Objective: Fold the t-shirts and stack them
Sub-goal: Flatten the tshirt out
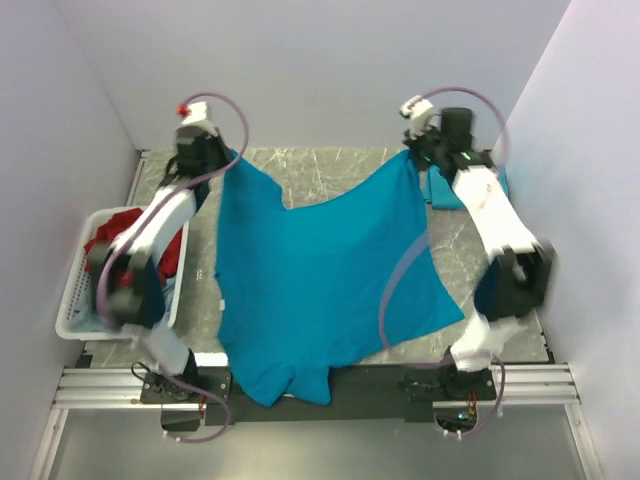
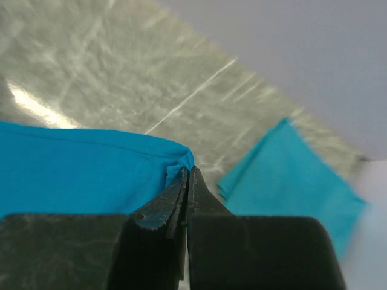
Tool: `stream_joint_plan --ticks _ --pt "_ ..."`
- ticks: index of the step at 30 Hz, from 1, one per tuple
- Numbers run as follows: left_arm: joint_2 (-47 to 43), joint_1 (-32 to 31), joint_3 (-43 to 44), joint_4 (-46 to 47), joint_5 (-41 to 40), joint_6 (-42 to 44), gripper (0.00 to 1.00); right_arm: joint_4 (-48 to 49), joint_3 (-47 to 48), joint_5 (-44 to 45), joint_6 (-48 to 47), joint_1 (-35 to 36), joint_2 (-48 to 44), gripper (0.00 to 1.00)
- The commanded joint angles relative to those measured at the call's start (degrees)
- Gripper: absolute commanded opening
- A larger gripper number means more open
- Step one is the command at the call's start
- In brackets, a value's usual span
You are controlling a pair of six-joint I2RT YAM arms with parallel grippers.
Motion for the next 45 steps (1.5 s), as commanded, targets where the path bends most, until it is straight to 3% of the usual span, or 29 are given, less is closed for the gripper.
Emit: stream_joint_plan --ticks 1,2,3,4,5,6,7,8,9,10,13,17,22,25,26,29,30,33,38,42,45 --pt "18.2 1.3 15.4 0.8 -1.6 -0.6 0.0 3.6 13.1 -0.4 0.3 -0.3 15.7 0.0" --pt "23.0 2.0 20.3 -1.2 -1.8 -0.7 0.0 2.3 18.4 0.6 1.2 -0.3 20.7 0.01" --pt "27.9 2.3 25.8 -6.4 -2.0 -1.5 0.0 0.5 24.2 1.4 3.4 -0.2 30.3 0.12" --pt "37.5 2.6 39.1 -11.3 -2.4 -1.9 0.0 -4.9 37.4 6.2 4.4 -0.1 35.1 0.44" --pt "42.4 3.0 46.9 -16.1 -3.0 -2.4 0.08 -7.3 44.2 9.8 5.8 0.6 39.5 0.65" --pt "46.9 3.2 54.7 -25.8 -3.7 -3.4 0.24 -9.6 50.4 12.0 6.2 1.0 44.7 0.74" --pt "52.9 3.2 67.1 -29.0 -4.6 -3.7 0.55 -6.7 47.4 16.0 6.1 1.3 43.4 0.82" --pt "52.8 3.2 67.8 -29.1 -5.3 -3.6 0.7 -3.2 43.1 17.9 6.4 1.5 41.0 0.82" --pt "50.4 3.2 64.3 -23.4 -5.8 -4.0 0.81 1.8 38.9 18.7 7.4 1.2 36.1 0.83" --pt "44.3 3.2 56.2 -20.6 -6.2 -3.8 0.93 3.1 32.9 18.7 7.5 1.1 34.2 0.84" --pt "34.4 3.2 45.3 -13.8 -5.2 -3.7 0.95 2.4 26.4 15.7 7.1 0.0 28.1 0.84" --pt "27.6 3.2 40.1 -15.6 0.2 -3.3 0.95 -1.5 16.6 -0.9 2.8 -0.8 18.3 0.84" --pt "16.0 3.4 26.2 -14.4 7.7 -2.1 1.0 -7.3 -0.1 -18.1 -10.1 -0.8 7.7 0.84" --pt "10.4 4.5 17.9 -12.4 17.6 -2.4 0.99 -8.1 -8.1 -23.5 -15.5 -0.9 2.1 0.84" --pt "9.5 5.3 16.4 -12.7 24.1 -2.6 0.99 -8.9 -9.6 -24.8 -17.5 -0.9 1.1 0.84" --pt "5.8 5.2 10.4 -16.1 31.0 -0.4 0.96 -16.5 -14.0 -30.1 -30.9 -1.1 -1.3 0.81" --pt "3.6 4.8 6.5 -17.9 30.8 -0.2 0.94 -23.4 -15.6 -31.4 -42.5 -1.2 -1.3 0.79" --pt "-0.8 0.5 -0.1 -23.3 24.7 0.1 0.88 -26.6 -19.9 -30.6 -53.7 -1.4 -2.1 0.77" --pt "-2.5 -13.4 -8.0 -30.9 12.0 -0.3 0.82 -19.1 -24.1 -20.0 -53.1 -1.3 -1.4 0.77" --pt "-1.4 -17.6 -14.7 -29.9 3.9 -3.0 0.8 -14.3 -24.6 -14.2 -51.9 -0.9 1.6 0.75" --pt "1.7 -18.5 -13.7 -30.3 1.9 -3.4 0.78 -10.9 -24.8 -10.0 -50.4 -0.3 3.9 0.74"
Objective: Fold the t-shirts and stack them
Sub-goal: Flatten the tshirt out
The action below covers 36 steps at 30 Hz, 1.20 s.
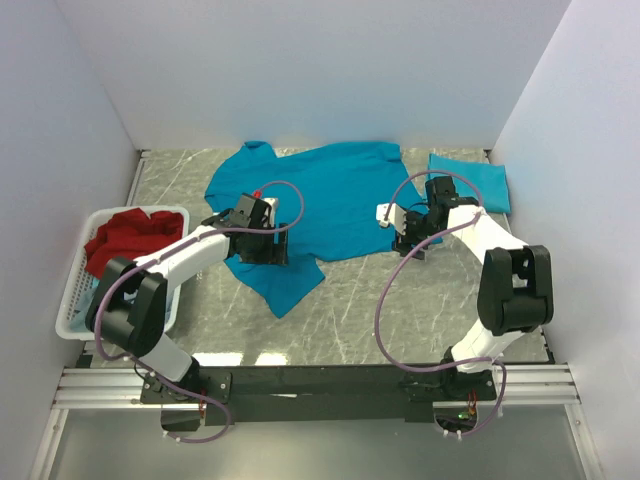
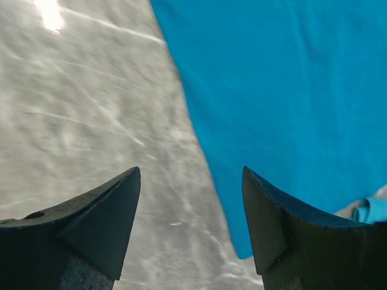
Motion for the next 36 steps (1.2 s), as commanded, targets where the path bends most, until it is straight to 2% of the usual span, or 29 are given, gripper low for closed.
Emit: stream_joint_plan --ticks 1,6,10,14,17,20,21,22,23,24,26,27,30,36 --pt "1.8 0.3 2.3 -0.8 -7.3 -1.1 0.78 6.4 -0.1 7.3 -0.4 0.9 2.6 0.74" --pt "6.8 -0.6 5.7 -3.9 -7.3 -0.2 0.78 8.2 2.2 11.5 1.4 2.2 7.5 0.72" --pt "8.6 -1.1 4.6 -5.3 -7.3 -0.3 0.77 8.2 3.9 13.4 2.1 3.1 10.0 0.7" --pt "10.9 -1.2 3.6 -6.5 -6.8 -1.0 0.68 7.3 5.3 14.7 2.3 4.4 12.3 0.65" --pt "12.0 -1.3 2.6 -6.3 -6.8 -1.7 0.62 7.5 5.7 16.4 3.3 5.3 13.6 0.55" --pt "11.7 -1.5 1.9 -6.3 -5.4 -2.3 0.49 7.6 5.4 16.5 3.9 5.9 14.0 0.41" --pt "11.4 -1.5 1.7 -6.4 -4.8 -2.3 0.41 7.4 5.3 16.5 4.0 5.9 14.1 0.33" --pt "11.1 -1.6 1.4 -6.6 -4.0 -2.3 0.37 7.3 5.1 16.5 4.1 5.9 14.1 0.27" --pt "10.7 -1.6 1.1 -6.9 -3.6 -2.5 0.33 7.0 4.9 16.5 4.0 5.9 13.7 0.22" --pt "9.8 -1.6 0.5 -7.1 -2.9 -2.5 0.26 6.5 3.9 16.9 4.0 5.9 13.3 0.13" --pt "8.7 -1.8 -0.7 -7.3 0.1 -2.6 0.18 6.3 1.0 17.2 2.9 6.0 10.7 0.06" --pt "7.8 -1.9 -0.9 -7.5 1.4 -2.5 0.1 6.1 -0.2 17.3 2.5 5.9 9.7 0.01" --pt "6.1 -2.7 -1.5 -10.1 4.7 -2.4 0.01 4.3 -5.3 17.1 0.6 5.9 4.0 0.0" --pt "0.2 -5.8 -4.4 -15.4 11.5 -4.8 0.01 -4.5 -16.6 15.7 -4.9 5.8 -10.6 0.0"
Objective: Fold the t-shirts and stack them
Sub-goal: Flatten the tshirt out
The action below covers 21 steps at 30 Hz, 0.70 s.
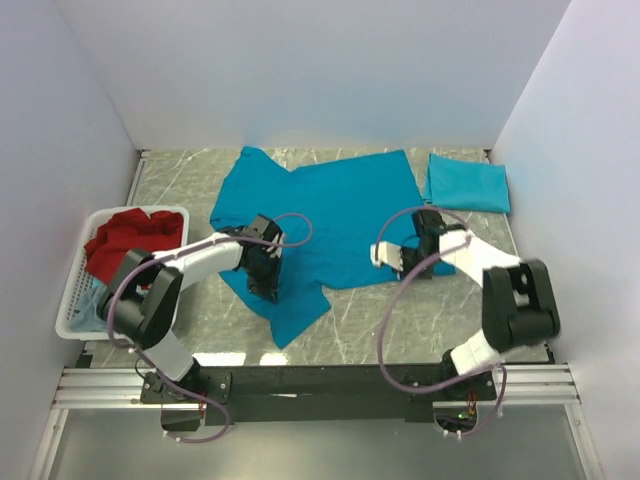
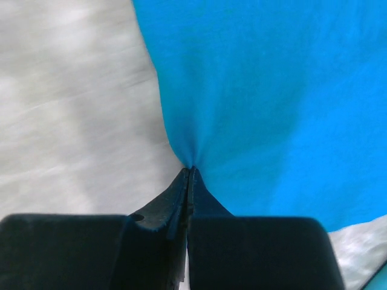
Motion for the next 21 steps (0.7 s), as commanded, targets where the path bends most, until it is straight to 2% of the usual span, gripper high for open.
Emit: stream_joint_plan --ticks 1,5,8,10,11,12,13,15,17,19,21 --pt "-6.0 -3.1 -2.0 -5.7 7.3 -3.2 0.01 -9.4 -4.3 -0.8 -4.7 0.1 -10.7 0.0" --pt "-12.4 -8.1 -8.4 -6.6 13.6 -7.9 0.01 -17.8 -10.5 0.1 -8.4 -0.1 -20.8 0.0" --pt "-20.8 -14.0 -12.8 -5.7 19.2 -13.6 0.06 -25.2 -13.2 -0.9 -10.4 0.0 -29.4 0.0" --pt "-23.9 -18.3 -14.5 -5.0 21.4 -18.4 0.21 -26.4 -14.2 -1.3 -7.8 -0.1 -34.4 0.1" --pt "-26.2 -19.5 -14.5 -5.9 20.6 -19.5 0.28 -26.5 -14.4 -1.1 -7.2 -0.3 -35.6 0.36" --pt "-27.2 -20.4 -13.9 -7.0 19.0 -20.5 0.46 -26.2 -14.2 -0.9 -6.4 -0.3 -36.4 0.43" --pt "-28.2 -20.8 -12.9 -8.3 17.4 -20.8 0.53 -25.5 -13.8 -1.2 -3.4 -0.4 -37.4 0.47" --pt "-29.3 -20.8 -7.4 -12.7 10.2 -20.2 0.66 -21.1 -11.3 -2.0 0.5 -1.2 -37.3 0.5" --pt "-27.1 -20.1 -0.3 -15.2 2.1 -17.3 0.74 -16.5 -7.0 -5.6 4.3 -3.9 -34.9 0.5" --pt "-23.1 -15.6 5.2 -16.1 -2.7 -12.1 0.77 -12.4 -0.3 -10.1 11.3 -6.8 -29.0 0.5" --pt "-20.4 -9.8 7.1 -13.1 -2.1 -7.6 0.77 -8.5 5.0 -13.8 18.0 -8.8 -23.7 0.5"
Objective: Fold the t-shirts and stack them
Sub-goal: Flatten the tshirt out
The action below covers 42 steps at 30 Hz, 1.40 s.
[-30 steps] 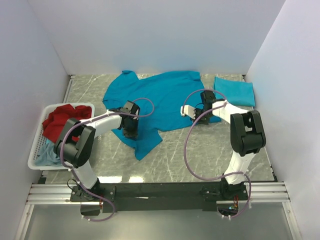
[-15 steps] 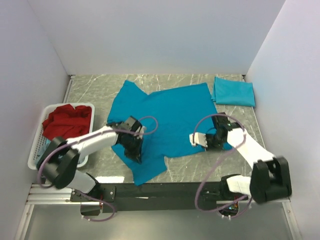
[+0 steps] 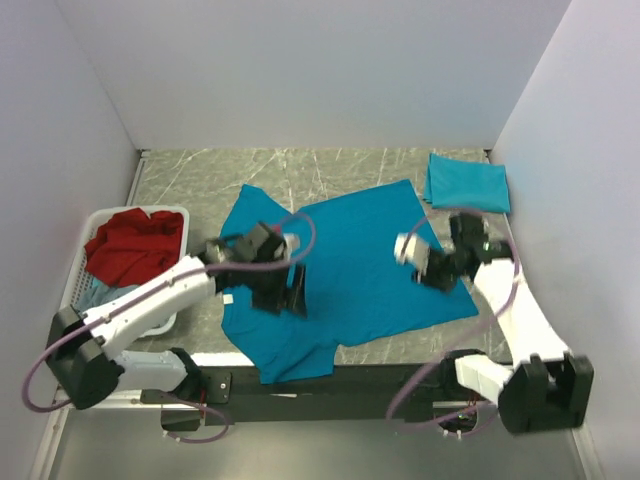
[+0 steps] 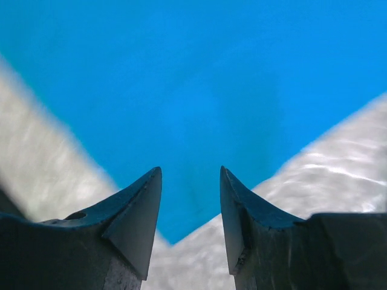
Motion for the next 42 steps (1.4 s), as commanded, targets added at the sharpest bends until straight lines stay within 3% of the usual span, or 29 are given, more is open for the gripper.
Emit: stream_joint_plan --ticks 1,4,7,10,16,19,28,33,37,42 --pt "4.8 14.6 5.8 6.2 -6.8 10.0 0.77 13.1 12.1 -9.1 20.0 -3.9 12.3 0.5" --pt "13.1 27.9 13.5 14.5 -3.5 14.0 0.75 16.4 28.4 -15.5 33.2 -6.4 26.0 0.49" --pt "24.3 35.6 24.3 17.4 -4.7 15.4 0.7 15.3 43.7 -17.5 43.4 -6.5 40.0 0.46" --pt "34.2 40.3 32.2 19.6 -7.4 16.1 0.64 14.6 57.6 -14.5 51.1 -6.5 51.7 0.45" --pt "50.5 42.5 48.8 18.9 -11.2 22.9 0.58 15.4 73.3 -6.8 58.9 -6.5 66.8 0.43" --pt "58.9 43.0 56.8 15.9 -11.7 25.9 0.57 16.1 73.3 -7.6 59.8 -6.6 69.2 0.43" --pt "69.0 44.2 65.4 14.7 -9.1 28.0 0.49 20.8 65.7 -8.4 59.0 -6.5 67.1 0.43" --pt "71.3 44.1 66.3 14.1 -5.8 27.8 0.45 20.8 65.3 -9.2 59.1 -6.5 66.5 0.43" --pt "72.2 44.1 65.3 14.8 -8.0 27.4 0.45 21.2 64.6 -10.4 59.5 -6.5 65.9 0.43" --pt "74.7 43.4 68.4 13.4 -6.5 26.6 0.35 21.0 63.7 -10.8 59.5 -6.5 65.1 0.44"
